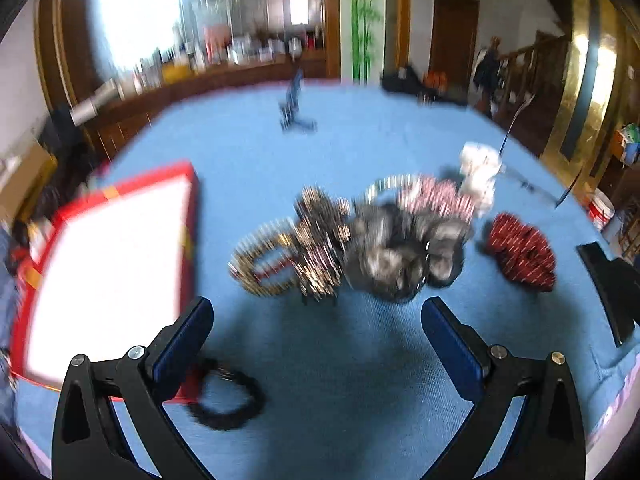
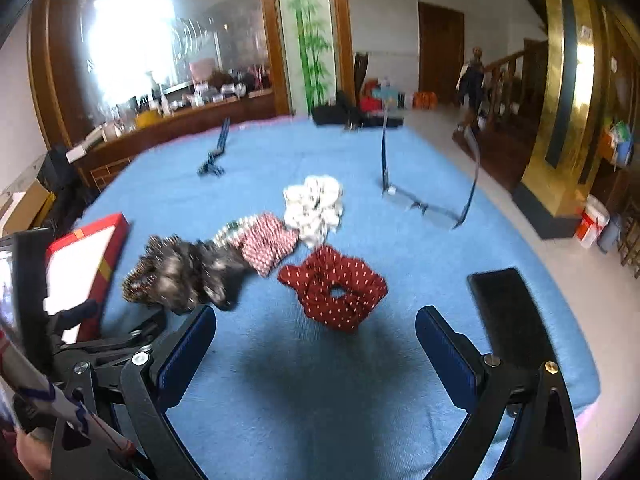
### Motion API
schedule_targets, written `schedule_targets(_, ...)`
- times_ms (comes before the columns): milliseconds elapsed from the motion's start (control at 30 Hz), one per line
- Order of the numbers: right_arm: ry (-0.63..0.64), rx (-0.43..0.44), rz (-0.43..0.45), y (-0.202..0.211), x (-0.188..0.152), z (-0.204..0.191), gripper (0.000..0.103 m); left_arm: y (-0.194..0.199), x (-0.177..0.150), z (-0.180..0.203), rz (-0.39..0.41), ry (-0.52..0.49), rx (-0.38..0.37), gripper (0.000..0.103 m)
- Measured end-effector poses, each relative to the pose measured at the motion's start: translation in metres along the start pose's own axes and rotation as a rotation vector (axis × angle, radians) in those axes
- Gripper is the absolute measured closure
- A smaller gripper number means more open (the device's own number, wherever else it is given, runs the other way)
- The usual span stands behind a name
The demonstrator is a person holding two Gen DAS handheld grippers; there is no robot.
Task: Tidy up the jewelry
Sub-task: 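Move the left gripper toward the black bead bracelet beside the box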
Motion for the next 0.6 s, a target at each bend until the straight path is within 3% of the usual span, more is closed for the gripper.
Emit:
schedule_targets(200, -0.003, 0.019, -0.003, 0.008, 0.002, -0.010, 0.001, 0.029, 0.002, -0.017, 0.085, 0.003, 0.034, 0.000)
schedule_targets(600, 0.032, 0.016, -0.031, 0.004, 0.001, -0.026, 0.001, 0.024, 0.000, -0.029, 0.051, 0.015, 0.019, 0.000)
Point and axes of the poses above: each gripper's, at about its wrist camera, not at the fingertips, and y roughly against the way its jaws point, z to its right, x to its top, the point moved 5 cm from there along -y, roughly the way its jaws point, and after that the axes turned 1 degree about -x, right-handed, at the moved point
